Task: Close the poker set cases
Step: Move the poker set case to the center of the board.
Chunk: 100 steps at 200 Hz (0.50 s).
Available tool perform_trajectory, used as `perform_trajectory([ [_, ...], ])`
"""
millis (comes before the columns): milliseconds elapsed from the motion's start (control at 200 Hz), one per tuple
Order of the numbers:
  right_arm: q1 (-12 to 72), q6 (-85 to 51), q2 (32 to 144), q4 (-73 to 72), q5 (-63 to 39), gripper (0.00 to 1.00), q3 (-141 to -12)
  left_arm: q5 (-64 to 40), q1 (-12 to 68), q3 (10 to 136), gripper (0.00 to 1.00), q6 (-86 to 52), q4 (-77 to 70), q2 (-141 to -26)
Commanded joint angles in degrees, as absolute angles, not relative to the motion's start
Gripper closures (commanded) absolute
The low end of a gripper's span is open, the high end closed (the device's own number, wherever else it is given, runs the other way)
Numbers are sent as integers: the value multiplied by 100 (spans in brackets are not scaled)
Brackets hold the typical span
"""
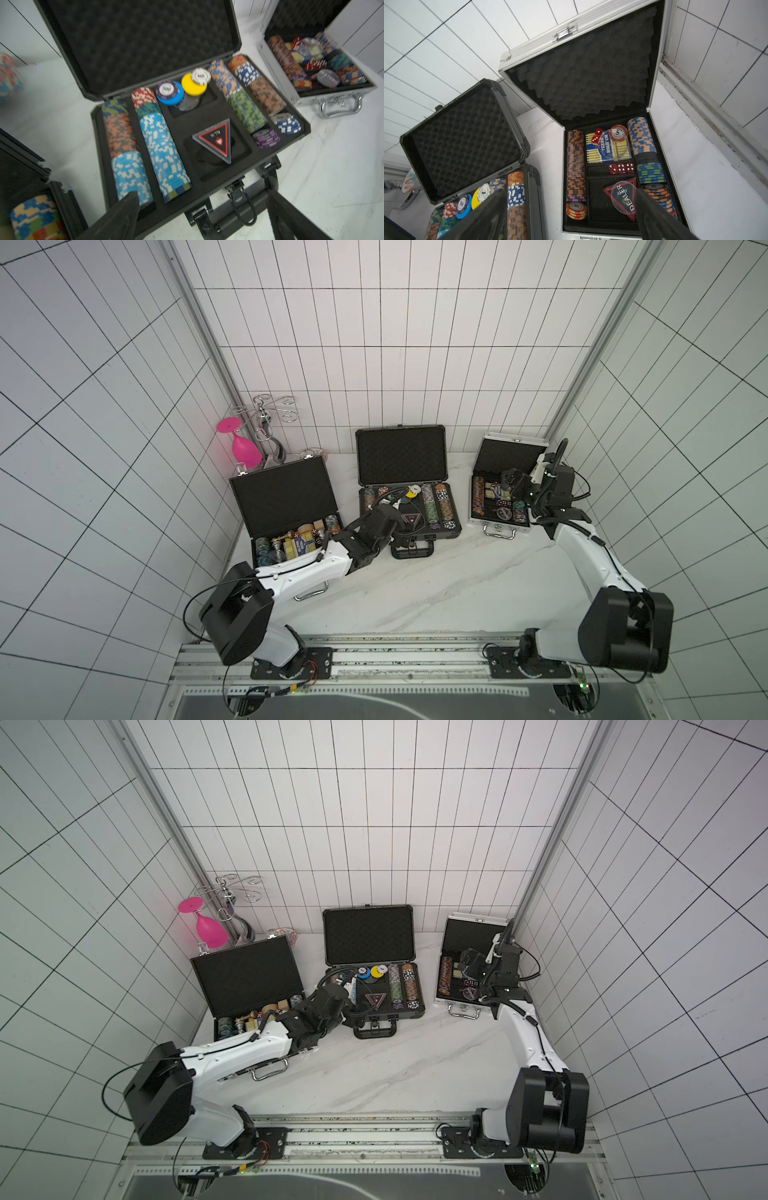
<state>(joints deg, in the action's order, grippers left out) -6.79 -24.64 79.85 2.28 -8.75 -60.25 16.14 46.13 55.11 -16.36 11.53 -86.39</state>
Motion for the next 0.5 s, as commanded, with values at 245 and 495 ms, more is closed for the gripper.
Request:
perform_trajectory([
  [245,-1288,-2978,8876,298,-1379,7,-7482,1070,4821,6196,3,-2123,2181,-8965],
  [495,-1706,-3641,9229,-562,-1846,14,-7726,1026,4818,6225,3,-2109,2628,-8705],
])
